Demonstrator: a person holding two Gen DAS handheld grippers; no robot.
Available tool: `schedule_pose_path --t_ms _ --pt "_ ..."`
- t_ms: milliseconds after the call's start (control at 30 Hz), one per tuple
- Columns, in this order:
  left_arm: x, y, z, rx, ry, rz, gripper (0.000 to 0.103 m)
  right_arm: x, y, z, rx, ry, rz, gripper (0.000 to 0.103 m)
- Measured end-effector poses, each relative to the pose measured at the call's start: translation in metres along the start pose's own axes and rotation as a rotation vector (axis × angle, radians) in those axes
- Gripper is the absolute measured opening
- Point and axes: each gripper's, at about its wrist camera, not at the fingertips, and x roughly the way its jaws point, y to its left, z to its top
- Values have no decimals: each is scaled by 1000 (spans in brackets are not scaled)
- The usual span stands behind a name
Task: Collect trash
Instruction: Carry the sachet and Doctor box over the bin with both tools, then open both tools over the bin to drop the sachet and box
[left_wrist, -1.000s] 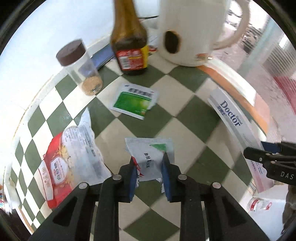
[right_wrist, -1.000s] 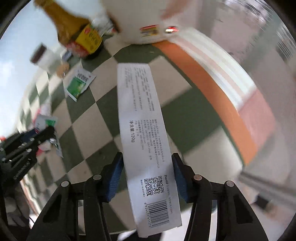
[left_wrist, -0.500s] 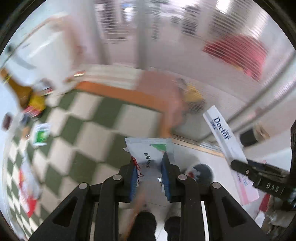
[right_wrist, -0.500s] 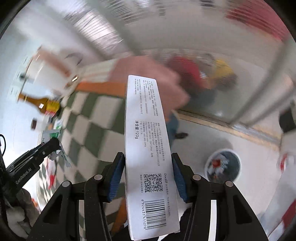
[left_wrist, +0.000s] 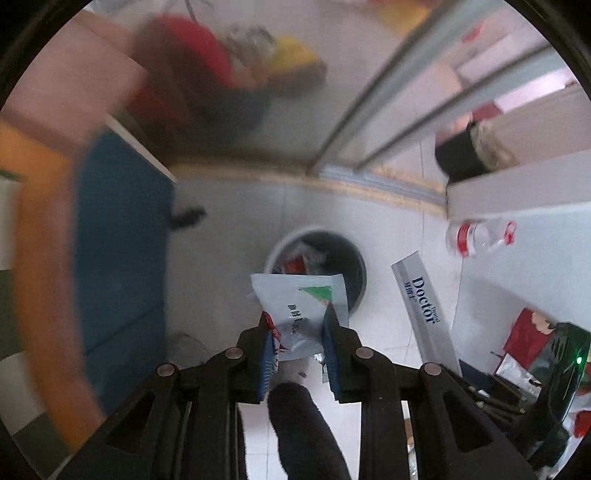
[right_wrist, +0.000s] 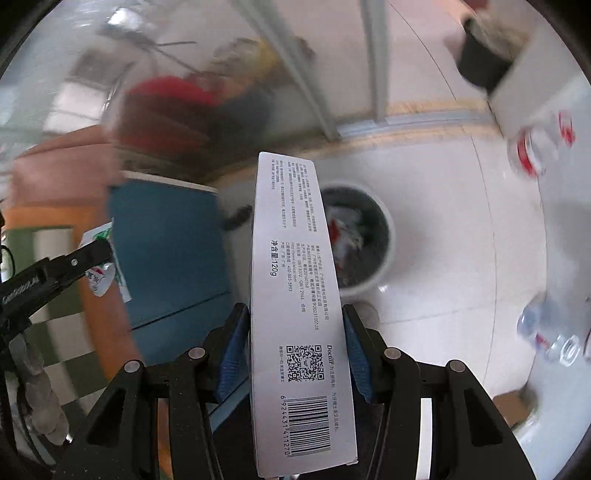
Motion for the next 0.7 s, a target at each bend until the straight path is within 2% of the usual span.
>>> schedule_pose_path --t_ms 67,233,300,400,500,533,667,700 --pt "41 -12 5 6 38 -4 21 41 -32 7 37 30 3 53" --pt "164 -32 20 20 160 -4 21 141 -77 23 76 98 11 53" --pt "204 -40 22 29 194 9 21 178 -93 27 92 128 17 53" --pt "243 -39 20 53 231 32 21 223 -110 35 96 161 11 53" --pt "263 -34 12 73 264 49 21 260 -125 41 93 183 4 53" --pt "268 -34 10 77 276 61 27 267 -127 42 90 188 4 53" --pt "261 -33 8 56 261 54 30 290 -131 43 93 232 -12 55" --pt "257 -34 7 64 254 67 39 294 -134 43 96 240 -15 57"
